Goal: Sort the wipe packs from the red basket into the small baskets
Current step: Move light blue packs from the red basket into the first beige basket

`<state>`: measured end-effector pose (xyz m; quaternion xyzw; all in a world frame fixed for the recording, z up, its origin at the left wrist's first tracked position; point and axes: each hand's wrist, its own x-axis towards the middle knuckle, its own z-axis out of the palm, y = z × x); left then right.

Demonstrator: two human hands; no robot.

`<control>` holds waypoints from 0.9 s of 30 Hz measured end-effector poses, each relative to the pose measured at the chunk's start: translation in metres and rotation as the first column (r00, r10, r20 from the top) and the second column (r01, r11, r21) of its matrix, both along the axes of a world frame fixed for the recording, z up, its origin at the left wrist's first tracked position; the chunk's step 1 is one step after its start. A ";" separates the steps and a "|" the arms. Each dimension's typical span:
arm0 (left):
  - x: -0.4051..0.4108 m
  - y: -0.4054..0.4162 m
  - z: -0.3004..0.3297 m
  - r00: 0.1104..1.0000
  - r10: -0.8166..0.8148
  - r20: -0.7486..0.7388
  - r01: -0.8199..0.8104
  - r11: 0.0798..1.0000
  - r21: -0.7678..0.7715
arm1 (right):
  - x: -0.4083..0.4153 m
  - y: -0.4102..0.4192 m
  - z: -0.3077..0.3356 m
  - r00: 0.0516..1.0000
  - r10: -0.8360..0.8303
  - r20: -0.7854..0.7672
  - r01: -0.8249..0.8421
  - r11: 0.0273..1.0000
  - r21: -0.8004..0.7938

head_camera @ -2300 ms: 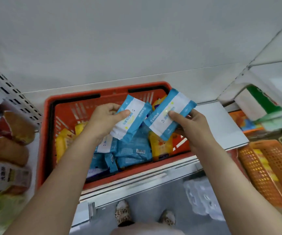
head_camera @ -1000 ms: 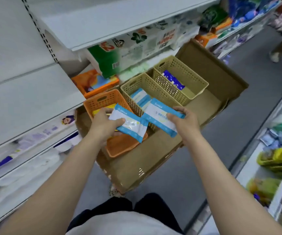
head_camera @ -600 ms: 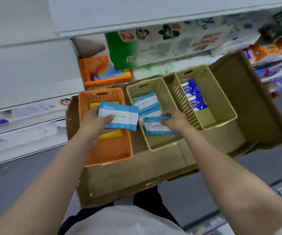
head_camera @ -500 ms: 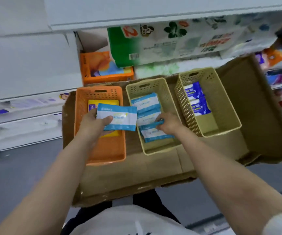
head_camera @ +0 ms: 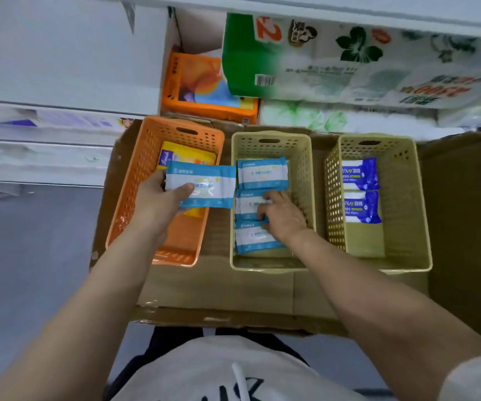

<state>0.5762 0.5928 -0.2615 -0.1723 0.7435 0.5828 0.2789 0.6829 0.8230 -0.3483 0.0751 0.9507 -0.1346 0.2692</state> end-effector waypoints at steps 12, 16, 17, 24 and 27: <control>-0.001 0.049 0.007 0.981 -0.193 0.017 0.192 0.979 0.062 | -0.036 0.013 0.061 0.558 -0.824 0.095 0.649 0.362 -0.669; 0.004 0.074 0.003 0.973 -0.229 0.042 0.225 0.971 0.079 | -0.061 0.031 0.092 0.871 -0.456 0.185 0.454 0.600 -0.658; 0.006 0.079 0.000 0.974 -0.226 0.030 0.224 0.973 0.046 | -0.065 0.036 0.090 0.889 -0.433 0.151 0.429 0.669 -0.606; 0.029 0.081 -0.017 0.842 -0.518 -0.151 0.409 0.795 -0.448 | -0.080 0.072 0.061 0.860 -0.497 -0.118 0.473 0.862 -0.184; 0.039 0.082 -0.022 0.848 -0.519 -0.105 0.445 0.806 -0.391 | -0.095 0.062 0.049 0.930 -0.347 -0.123 0.327 0.932 -0.158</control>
